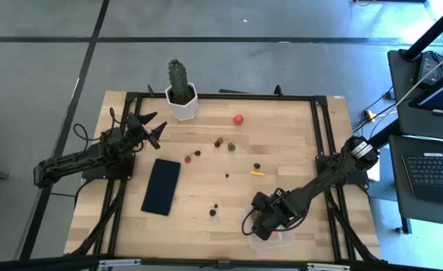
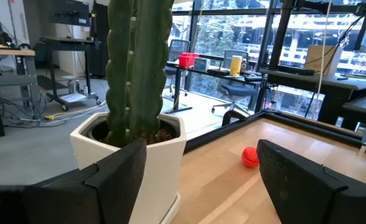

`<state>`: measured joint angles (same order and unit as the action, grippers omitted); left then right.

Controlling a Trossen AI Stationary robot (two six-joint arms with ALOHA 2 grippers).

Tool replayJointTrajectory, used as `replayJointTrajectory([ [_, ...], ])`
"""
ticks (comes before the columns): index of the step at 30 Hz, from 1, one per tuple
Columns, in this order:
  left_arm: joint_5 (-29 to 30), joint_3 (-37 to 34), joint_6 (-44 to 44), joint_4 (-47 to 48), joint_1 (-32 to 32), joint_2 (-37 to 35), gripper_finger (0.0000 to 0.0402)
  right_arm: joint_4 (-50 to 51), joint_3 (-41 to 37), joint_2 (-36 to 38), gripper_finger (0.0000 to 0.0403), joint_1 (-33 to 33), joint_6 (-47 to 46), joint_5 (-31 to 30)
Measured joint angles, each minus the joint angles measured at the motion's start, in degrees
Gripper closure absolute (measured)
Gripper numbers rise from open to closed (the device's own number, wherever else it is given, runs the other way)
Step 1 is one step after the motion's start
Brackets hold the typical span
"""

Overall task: Pick and placing Produce into tupperware
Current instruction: Put the right blackberry into the transparent bin

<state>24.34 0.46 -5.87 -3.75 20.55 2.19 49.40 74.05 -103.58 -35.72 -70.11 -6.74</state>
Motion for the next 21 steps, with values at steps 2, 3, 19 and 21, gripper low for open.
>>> replayJointTrajectory([
  [2, 0.0, 0.0, 0.0, 0.0, 0.0, 0.0, 0.0104, 0.0, 1.3, 0.5, 0.0117, 1.0, 1.5, 1.3],
  [3, 0.0, 0.0, 0.0, 0.0, 0.0, 0.0, 0.0104, 0.3, 2.3, 0.9, 0.0117, 1.6, 2.8, 1.8],
  [19, 0.0, 0.0, 0.0, 0.0, 0.0, 0.0, 0.0104, 21.2, 10.9, 2.5, 0.0116, 22.7, 34.1, -4.5],
  [21, 0.0, 0.0, 0.0, 0.0, 0.0, 0.0, 0.0104, 18.1, 9.0, 2.4, 0.0116, 26.7, 37.8, -2.6],
])
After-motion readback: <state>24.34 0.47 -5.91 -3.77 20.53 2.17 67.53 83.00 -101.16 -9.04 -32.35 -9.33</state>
